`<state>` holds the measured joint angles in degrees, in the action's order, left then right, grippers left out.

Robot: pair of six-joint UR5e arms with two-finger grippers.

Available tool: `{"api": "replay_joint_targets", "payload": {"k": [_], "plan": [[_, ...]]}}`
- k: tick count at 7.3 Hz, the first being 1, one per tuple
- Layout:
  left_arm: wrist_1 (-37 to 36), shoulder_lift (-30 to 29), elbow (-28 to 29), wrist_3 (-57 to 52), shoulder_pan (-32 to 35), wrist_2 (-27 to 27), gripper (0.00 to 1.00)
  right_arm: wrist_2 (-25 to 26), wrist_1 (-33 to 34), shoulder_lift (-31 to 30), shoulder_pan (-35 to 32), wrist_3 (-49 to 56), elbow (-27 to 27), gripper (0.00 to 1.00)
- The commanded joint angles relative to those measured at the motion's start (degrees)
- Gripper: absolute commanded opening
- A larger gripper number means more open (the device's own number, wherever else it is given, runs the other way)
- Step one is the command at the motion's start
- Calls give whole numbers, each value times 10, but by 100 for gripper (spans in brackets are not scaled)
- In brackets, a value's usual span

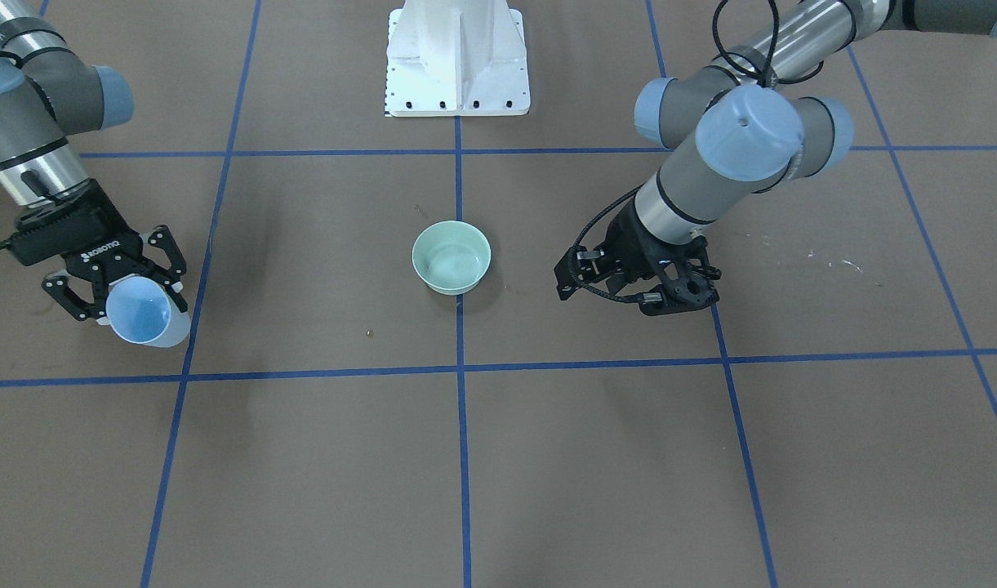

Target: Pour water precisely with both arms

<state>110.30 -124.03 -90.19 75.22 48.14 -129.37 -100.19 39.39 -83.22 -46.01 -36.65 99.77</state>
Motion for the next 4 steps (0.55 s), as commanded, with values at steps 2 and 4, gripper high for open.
{"api": "replay_joint_targets", "payload": {"k": [2, 4], "plan": [[1, 44, -10, -59, 43, -42, 81, 47, 204, 89, 89, 0, 64, 0], [5, 61, -10, -60, 56, -43, 91, 86, 257, 128, 157, -1, 71, 0]]}}
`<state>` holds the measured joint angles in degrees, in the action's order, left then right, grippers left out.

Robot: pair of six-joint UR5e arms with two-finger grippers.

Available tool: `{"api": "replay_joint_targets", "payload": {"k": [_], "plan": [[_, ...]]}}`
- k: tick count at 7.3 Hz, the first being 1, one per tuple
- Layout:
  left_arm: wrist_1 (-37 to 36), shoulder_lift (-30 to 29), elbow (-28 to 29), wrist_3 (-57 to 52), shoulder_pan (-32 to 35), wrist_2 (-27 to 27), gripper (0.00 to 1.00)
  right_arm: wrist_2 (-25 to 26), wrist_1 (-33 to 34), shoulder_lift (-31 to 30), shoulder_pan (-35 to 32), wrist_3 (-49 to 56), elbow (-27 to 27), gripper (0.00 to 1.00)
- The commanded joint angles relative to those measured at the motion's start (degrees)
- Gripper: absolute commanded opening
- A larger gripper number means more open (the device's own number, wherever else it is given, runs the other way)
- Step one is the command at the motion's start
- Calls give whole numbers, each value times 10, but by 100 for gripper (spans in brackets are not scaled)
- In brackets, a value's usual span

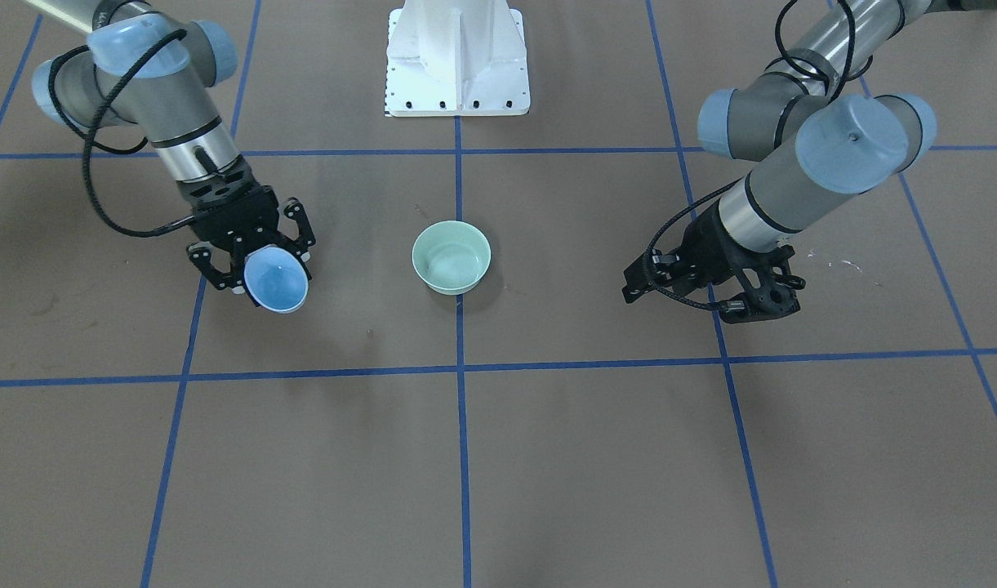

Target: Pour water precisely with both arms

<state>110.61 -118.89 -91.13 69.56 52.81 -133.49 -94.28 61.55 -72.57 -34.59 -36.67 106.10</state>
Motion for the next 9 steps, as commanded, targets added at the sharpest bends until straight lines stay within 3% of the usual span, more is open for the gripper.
{"api": "replay_joint_targets", "payload": {"k": [1, 4, 8, 9], "plan": [[-3, 11, 0, -28, 10, -2, 92, 35, 42, 24, 68, 0, 8, 0], [-2, 59, -3, -109, 41, -23, 94, 45, 226, 108, 101, 8, 18, 0], [-1, 75, -3, -131, 48, -26, 95, 45, 388, 179, 106, 68, 17, 0], [-1, 81, -2, -141, 49, -26, 95, 46, 397, 183, 115, 68, 10, 0]]}}
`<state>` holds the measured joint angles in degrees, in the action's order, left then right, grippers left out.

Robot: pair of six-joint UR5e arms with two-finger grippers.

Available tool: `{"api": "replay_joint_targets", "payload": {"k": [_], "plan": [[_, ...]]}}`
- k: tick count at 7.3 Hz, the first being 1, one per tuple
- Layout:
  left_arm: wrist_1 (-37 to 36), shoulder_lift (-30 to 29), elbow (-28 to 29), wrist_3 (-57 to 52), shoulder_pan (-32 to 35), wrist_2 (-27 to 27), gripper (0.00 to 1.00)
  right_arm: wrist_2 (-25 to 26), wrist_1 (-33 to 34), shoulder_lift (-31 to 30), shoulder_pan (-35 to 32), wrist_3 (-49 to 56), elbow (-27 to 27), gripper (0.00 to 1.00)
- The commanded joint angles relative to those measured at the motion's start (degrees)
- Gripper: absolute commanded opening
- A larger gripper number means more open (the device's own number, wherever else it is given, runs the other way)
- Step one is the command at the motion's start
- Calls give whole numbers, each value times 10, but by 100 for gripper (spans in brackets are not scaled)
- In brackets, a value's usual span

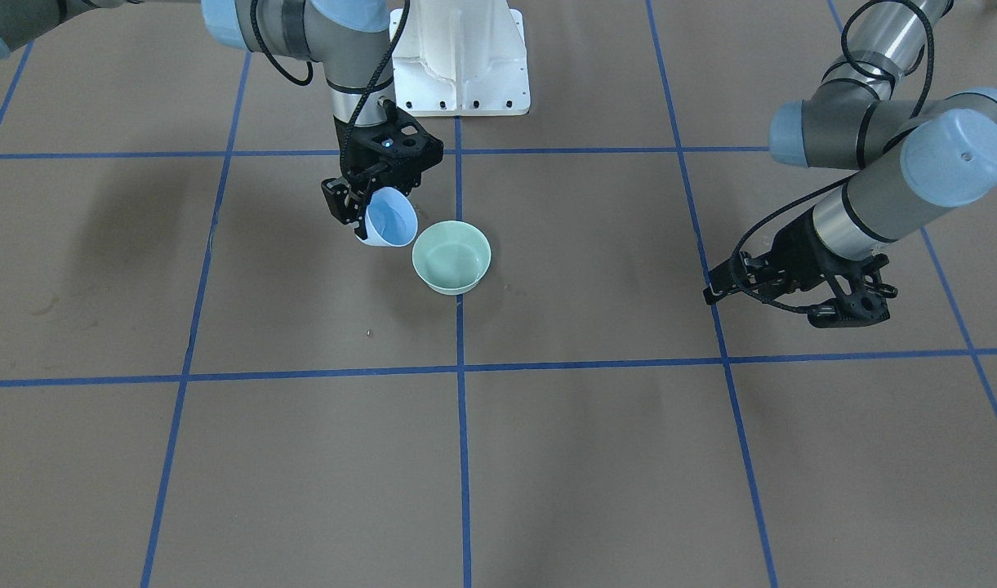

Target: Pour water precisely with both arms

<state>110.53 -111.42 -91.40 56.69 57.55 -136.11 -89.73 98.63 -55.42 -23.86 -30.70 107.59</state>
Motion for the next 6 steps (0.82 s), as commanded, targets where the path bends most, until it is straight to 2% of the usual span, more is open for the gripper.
{"api": "replay_joint_targets", "payload": {"k": [1, 3, 5, 6], "plan": [[0, 7, 2, -13, 2, 0, 95, 1, 52, 32, 11, 18, -17, 0], [3, 13, 2, -13, 5, 0, 95, 2, 120, 71, 13, 48, -31, 0], [4, 14, 2, -13, 5, -1, 95, 1, 133, 110, 14, 70, -90, 0], [5, 14, 2, -13, 5, 0, 95, 1, 149, 111, 15, 81, -91, 0]]}}
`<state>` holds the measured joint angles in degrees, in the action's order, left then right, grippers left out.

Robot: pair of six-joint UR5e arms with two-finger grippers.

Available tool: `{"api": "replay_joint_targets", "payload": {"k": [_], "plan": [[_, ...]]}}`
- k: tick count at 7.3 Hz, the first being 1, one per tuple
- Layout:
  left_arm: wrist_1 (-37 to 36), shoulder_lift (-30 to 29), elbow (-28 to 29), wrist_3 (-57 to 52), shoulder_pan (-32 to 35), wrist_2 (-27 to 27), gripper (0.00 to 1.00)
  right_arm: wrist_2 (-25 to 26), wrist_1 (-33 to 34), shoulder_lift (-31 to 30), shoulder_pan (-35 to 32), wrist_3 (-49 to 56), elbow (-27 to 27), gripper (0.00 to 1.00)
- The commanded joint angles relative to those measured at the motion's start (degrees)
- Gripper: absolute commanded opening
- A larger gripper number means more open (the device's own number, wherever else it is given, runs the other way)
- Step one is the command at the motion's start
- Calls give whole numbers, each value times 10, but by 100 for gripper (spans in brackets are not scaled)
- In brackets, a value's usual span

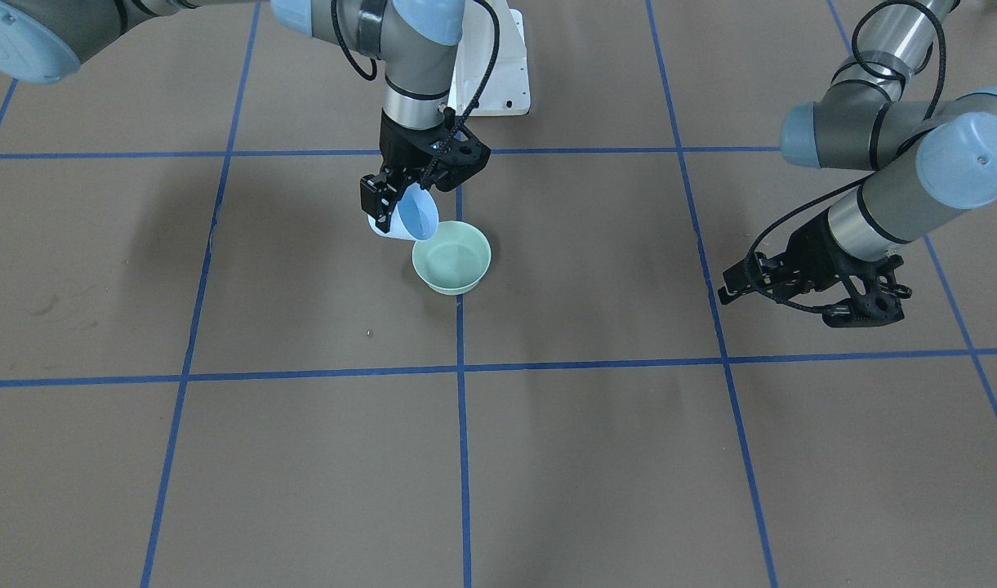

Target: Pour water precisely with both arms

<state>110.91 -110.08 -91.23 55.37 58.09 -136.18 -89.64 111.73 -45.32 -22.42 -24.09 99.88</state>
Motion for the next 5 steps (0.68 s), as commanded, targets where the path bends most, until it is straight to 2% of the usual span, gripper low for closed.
{"api": "replay_joint_targets", "payload": {"k": [1, 5], "plan": [[1, 0, 2, 0, 0, 0, 95, 1, 20, 11, 4, 20, -20, 0], [2, 0, 4, 0, 1, 0, 95, 23, 87, 66, 5, 83, -66, 0]]}}
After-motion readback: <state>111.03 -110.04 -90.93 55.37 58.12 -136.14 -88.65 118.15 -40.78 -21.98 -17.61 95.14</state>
